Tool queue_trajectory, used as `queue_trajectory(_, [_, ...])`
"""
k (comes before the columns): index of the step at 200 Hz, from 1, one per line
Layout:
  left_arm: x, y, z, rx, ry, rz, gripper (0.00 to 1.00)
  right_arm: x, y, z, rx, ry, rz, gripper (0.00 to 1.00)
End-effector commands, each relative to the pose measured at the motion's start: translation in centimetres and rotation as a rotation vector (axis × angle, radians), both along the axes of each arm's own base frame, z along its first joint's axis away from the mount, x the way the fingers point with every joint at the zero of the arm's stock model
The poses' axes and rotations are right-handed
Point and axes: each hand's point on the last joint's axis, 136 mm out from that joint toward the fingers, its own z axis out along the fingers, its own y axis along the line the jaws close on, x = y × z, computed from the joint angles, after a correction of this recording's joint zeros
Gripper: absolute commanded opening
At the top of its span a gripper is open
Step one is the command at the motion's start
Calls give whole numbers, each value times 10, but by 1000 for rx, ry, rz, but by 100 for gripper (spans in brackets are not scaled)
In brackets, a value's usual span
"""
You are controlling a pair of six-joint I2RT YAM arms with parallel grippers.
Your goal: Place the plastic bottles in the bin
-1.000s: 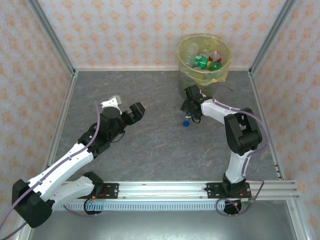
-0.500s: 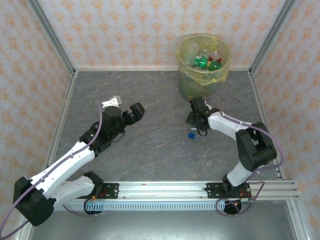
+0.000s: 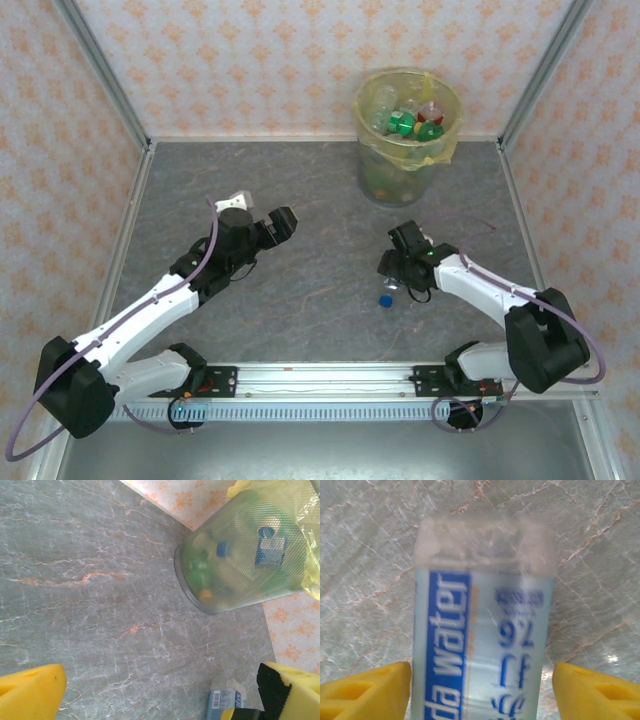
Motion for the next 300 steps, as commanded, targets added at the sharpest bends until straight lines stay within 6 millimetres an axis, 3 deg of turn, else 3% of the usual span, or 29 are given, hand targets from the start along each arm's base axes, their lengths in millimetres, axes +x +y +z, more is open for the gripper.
queue_trajectory(1, [7, -4, 25, -13, -61, -24, 99, 5, -9, 5, -85, 20, 18, 76])
queue_trajectory(35, [3, -1, 26, -5, -65, -22, 99, 23, -13, 14, -120, 31, 18, 78])
queue_trajectory(87, [-7, 6, 26, -10, -78, -14, 99, 44, -24, 10, -84, 78, -6, 81])
queue_trajectory(130, [-11, 9, 29, -11, -89, -11, 99, 52, -26, 10, -116, 151, 36, 82])
queue_trajectory(211, [-13, 9, 23, -11, -83, -21, 99, 50, -20, -6, -113, 235, 85, 78])
queue_trajectory(255, [-14, 6, 19, -25, -72, -32, 99, 41, -16, -23, -84, 288, 108, 72])
queue_trajectory(300, [-13, 7, 24, -21, -79, -27, 99, 44, -15, -20, -77, 268, 107, 67])
